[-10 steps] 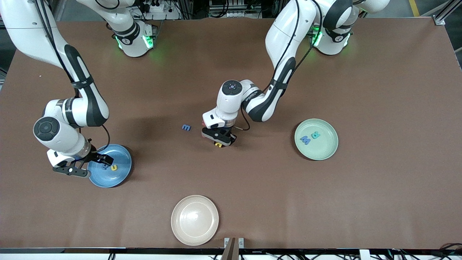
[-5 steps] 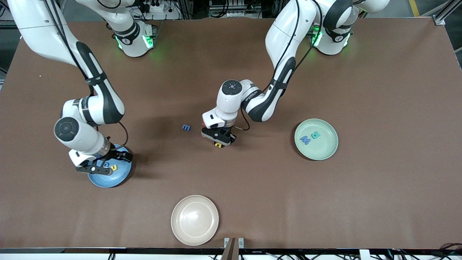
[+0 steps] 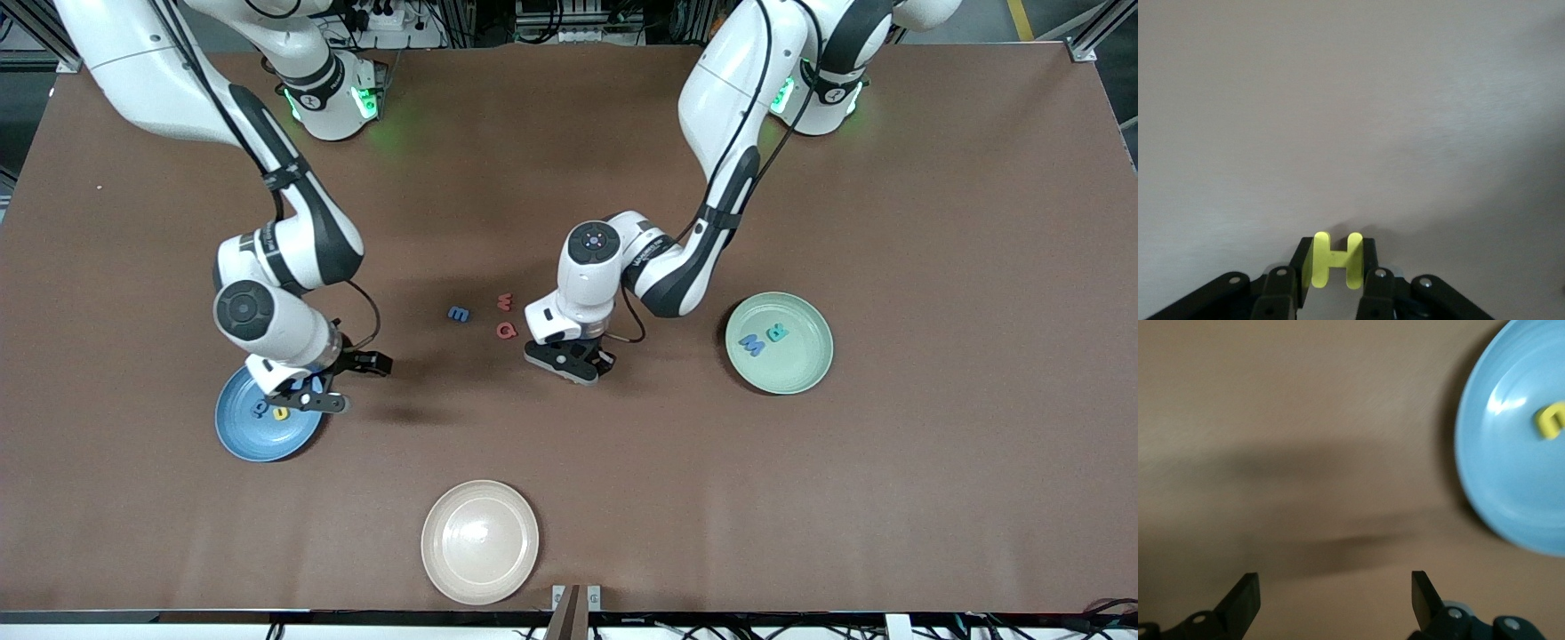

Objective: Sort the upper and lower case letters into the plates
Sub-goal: 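Carry H to green plate while the right gripper reaches blue m, then release H onto green plate while the right gripper grasps blue m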

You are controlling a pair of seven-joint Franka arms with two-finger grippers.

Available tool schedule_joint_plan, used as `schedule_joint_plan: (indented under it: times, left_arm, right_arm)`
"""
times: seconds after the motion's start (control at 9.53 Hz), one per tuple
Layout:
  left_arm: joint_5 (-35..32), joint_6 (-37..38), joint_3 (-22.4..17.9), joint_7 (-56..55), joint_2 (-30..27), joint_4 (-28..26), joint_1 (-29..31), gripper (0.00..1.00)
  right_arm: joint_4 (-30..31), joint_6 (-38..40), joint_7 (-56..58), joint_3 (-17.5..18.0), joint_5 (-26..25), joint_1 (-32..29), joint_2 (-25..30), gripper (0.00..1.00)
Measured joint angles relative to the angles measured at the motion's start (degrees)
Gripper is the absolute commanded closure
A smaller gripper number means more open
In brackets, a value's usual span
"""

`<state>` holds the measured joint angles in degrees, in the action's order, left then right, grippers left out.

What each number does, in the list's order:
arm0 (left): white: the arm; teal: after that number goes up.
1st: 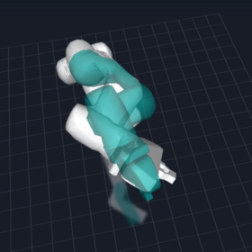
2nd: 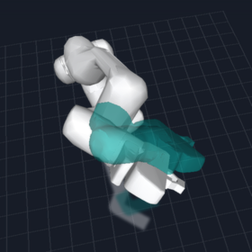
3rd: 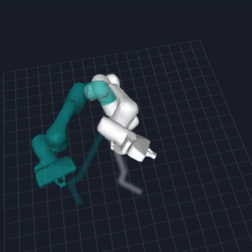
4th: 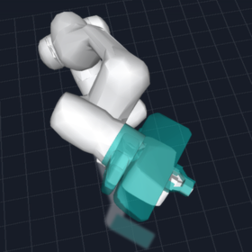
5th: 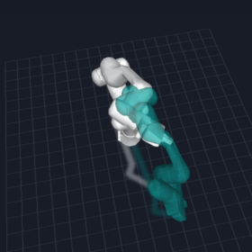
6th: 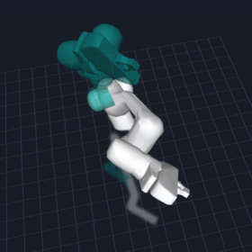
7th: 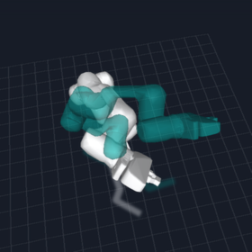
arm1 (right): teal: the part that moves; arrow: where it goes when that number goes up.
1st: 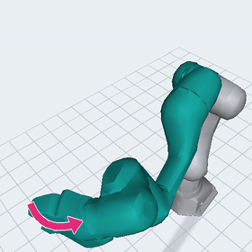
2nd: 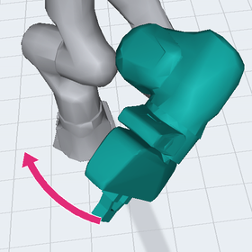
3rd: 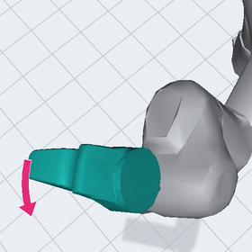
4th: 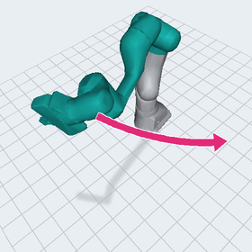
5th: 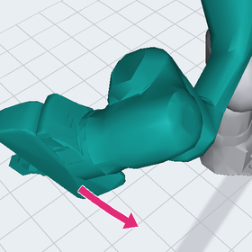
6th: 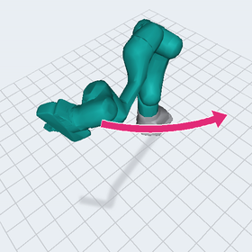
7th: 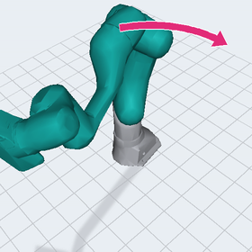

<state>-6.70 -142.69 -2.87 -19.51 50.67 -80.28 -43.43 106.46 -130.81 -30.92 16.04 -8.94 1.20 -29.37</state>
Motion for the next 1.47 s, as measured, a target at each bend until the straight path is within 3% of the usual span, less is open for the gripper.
schedule_joint_plan:
  times: [0.31, 0.73, 0.94, 1.05, 1.15, 1.26, 1.47]
  left_arm:
    - [0.0, 12.85, 0.0, 14.01, -5.44, -2.23, 5.99, 0.92]
    - [0.0, 13.75, 1.41, 36.66, -17.09, -18.93, 21.06, 0.85]
    - [0.0, 12.27, 4.85, 40.34, -21.03, -26.9, 28.85, 0.72]
    - [0.0, 8.89, 5.48, 41.38, -22.16, -30.87, 30.91, 0.7]
    - [0.0, 5.4, 5.68, 42.58, -22.52, -33.96, 31.98, 0.18]
    - [0.0, 3.55, 5.7, 43.33, -22.53, -35.6, 32.5, 0.0]
    - [0.0, 3.02, 5.87, 43.73, -22.69, -36.02, 32.66, 0.0]
  right_arm:
    - [2.01, 0.46, -14.28, 1.51, 0.11, 3.56, -0.04, 0.0]
    - [8.77, -5.09, -24.74, 3.66, 0.12, 5.18, -0.07, 0.0]
    - [11.75, -8.99, -25.87, 4.38, 0.12, 6.37, -0.07, 0.0]
    - [12.38, -9.53, -26.06, 4.42, 0.11, 7.1, -0.07, 0.0]
    - [12.67, -9.72, -26.05, 4.45, 0.01, 7.84, -0.07, 0.0]
    - [12.73, -9.75, -26.02, 4.47, -0.44, 8.65, -0.07, 0.0]
    - [12.85, -10.51, -26.0, 4.45, -1.96, 9.21, -0.08, 0.0]
